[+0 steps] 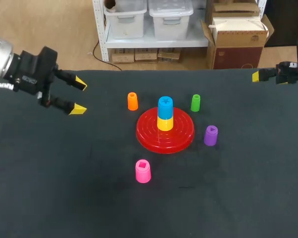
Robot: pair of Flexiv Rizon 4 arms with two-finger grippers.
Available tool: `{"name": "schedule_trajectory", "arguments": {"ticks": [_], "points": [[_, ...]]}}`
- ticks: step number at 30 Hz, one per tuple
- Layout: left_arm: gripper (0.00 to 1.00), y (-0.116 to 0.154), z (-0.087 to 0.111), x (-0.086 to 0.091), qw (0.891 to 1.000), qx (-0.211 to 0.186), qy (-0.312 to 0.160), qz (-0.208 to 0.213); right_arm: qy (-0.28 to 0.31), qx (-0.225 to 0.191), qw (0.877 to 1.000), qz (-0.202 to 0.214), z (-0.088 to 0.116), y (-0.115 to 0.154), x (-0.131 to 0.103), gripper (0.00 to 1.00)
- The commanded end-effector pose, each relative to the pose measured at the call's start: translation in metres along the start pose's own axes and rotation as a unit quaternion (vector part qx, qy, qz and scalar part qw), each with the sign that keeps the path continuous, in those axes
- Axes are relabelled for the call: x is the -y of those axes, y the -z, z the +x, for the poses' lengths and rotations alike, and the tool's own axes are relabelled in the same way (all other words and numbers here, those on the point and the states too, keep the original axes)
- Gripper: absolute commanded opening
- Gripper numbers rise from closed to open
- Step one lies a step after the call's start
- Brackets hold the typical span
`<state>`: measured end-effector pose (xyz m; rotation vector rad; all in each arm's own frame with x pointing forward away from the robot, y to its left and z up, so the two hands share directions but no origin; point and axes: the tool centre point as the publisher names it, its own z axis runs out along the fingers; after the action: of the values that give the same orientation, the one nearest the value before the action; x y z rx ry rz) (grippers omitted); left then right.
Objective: Pick up and stack the cylinders on the red base in this order: pink,purple,orange,green
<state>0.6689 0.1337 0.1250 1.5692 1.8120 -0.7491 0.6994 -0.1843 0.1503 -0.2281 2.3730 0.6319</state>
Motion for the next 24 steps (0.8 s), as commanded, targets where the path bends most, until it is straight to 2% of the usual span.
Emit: {"name": "schedule_trajectory", "arguments": {"ticks": [1, 4, 5, 21, 23, 24], "points": [[1.0, -0.003, 0.001, -0.001, 1.0, 0.009, -0.008, -0.001, 0.0, 0.0, 1.0, -0.001, 0.0, 0.0, 0.001, 1.0], [1.0, 0.003, 0.001, 0.005, 1.0, 0.014, -0.013, 0.011, 0.0, 0.0, 1.0, -0.001, 0.0, 0.0, 0.001, 1.0], [1.0, 0.006, 0.0, 0.006, 1.0, 0.009, -0.01, 0.002, 0.0, 0.0, 1.0, -0.001, 0.0, 0.0, 0.001, 1.0], [1.0, 0.006, 0.0, 0.006, 1.0, 0.009, -0.01, 0.002, 0.0, 0.0, 1.0, -0.001, 0.0, 0.0, 0.001, 1.0], [1.0, 0.006, 0.0, 0.006, 1.0, 0.009, -0.01, 0.002, 0.049, -0.048, 0.998, 0.003, -0.009, -0.008, -0.025, 1.0], [1.0, 0.006, 0.0, 0.006, 1.0, 0.009, -0.01, 0.002, 0.068, -0.051, 0.996, 0.001, -0.012, -0.011, -0.041, 1.0]]}}
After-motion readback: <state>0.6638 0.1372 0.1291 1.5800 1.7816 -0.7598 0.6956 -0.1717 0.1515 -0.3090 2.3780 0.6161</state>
